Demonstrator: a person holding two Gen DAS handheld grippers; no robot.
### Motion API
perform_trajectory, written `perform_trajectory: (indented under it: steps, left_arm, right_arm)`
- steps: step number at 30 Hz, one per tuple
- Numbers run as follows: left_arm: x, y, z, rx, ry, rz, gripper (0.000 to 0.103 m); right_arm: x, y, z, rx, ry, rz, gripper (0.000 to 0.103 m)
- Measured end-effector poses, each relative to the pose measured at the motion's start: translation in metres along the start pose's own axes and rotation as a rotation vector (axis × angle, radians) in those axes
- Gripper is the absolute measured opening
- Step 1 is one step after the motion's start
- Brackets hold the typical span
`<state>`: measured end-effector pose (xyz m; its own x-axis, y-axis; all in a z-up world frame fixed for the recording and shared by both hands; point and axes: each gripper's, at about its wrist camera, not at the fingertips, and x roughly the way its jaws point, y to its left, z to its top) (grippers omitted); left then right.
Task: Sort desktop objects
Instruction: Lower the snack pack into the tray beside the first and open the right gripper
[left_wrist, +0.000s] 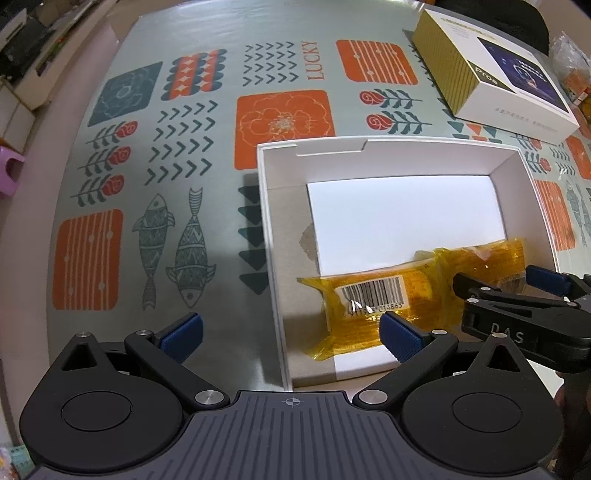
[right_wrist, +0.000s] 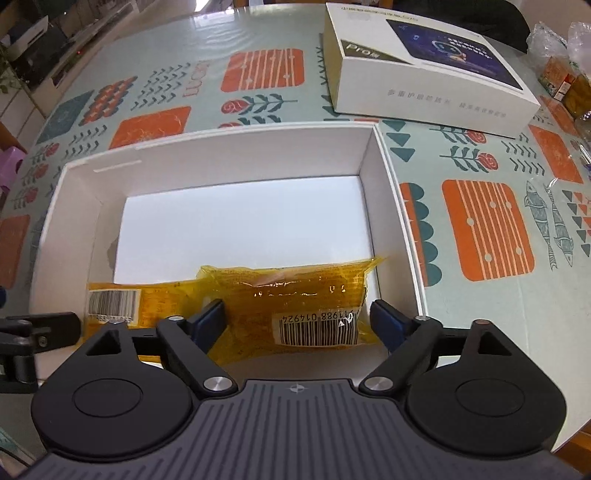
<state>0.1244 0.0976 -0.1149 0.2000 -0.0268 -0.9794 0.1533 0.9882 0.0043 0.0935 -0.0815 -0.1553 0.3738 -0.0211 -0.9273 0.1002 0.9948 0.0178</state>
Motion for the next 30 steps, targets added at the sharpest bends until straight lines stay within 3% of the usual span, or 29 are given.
perform_trajectory:
  steps: [10,15,22,30]
  left_arm:
    - [0.000,-0.016,-0.004,0.040,0.004,-0.031,0.103]
    - [-0.003,-0.033,-0.010,0.085,0.009,-0.040,0.103]
    - [-0.010,-0.066,-0.013,0.131,0.005,-0.046,0.103]
    - [-0.011,-0.105,-0.008,0.094,0.009,-0.003,0.103]
  right_arm:
    - [-0.060,-0.018,-0.003,0.064,-0.108,0.048,0.103]
    - [-0.085,-0.031,-0.009,0.068,-0.155,-0.016,0.103]
    - [-0.086,-0.069,-0.020,0.133,-0.107,-0.087,0.103]
    - [-0.082,-0.113,-0.015,0.156,-0.032,-0.131,0.103]
